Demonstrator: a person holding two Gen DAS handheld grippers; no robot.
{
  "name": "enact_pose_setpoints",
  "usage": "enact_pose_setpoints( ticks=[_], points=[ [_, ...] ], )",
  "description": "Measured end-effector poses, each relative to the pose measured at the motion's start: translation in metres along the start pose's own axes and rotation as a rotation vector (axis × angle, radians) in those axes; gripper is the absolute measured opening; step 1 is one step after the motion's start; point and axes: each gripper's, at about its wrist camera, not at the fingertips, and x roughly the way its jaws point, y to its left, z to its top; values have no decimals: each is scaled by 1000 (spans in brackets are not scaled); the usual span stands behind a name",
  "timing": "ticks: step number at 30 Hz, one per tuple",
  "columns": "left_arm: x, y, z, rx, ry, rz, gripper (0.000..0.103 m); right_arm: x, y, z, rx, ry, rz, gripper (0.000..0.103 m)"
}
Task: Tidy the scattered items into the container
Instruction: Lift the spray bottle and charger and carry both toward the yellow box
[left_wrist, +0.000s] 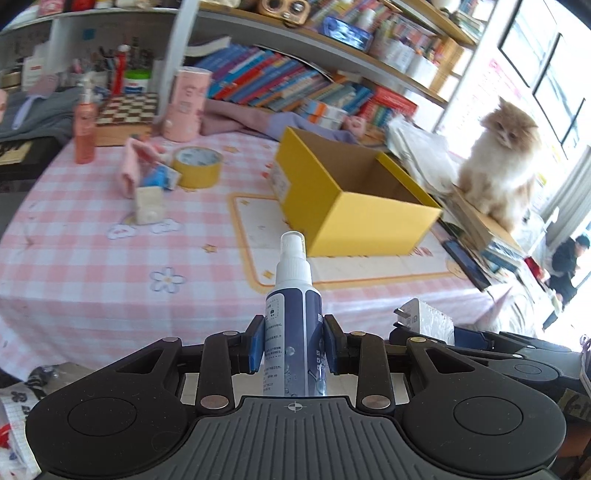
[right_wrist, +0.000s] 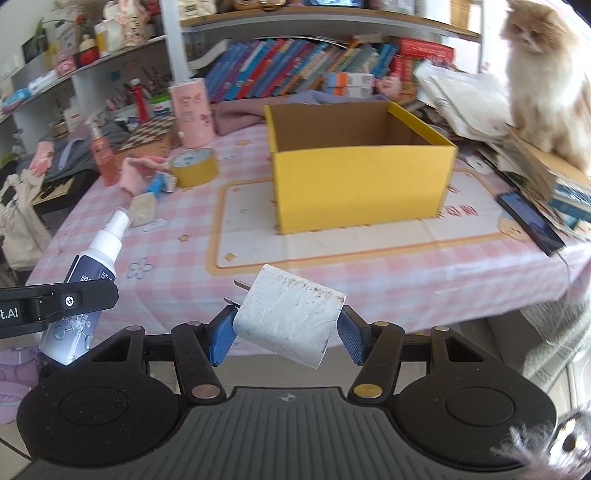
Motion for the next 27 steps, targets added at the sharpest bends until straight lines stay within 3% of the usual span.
enact_pose_setpoints(
  ticks=[27],
  points=[
    [58,-56,31,115,60,-95,31,19,-63,20,83,27,-68,57]
  ],
)
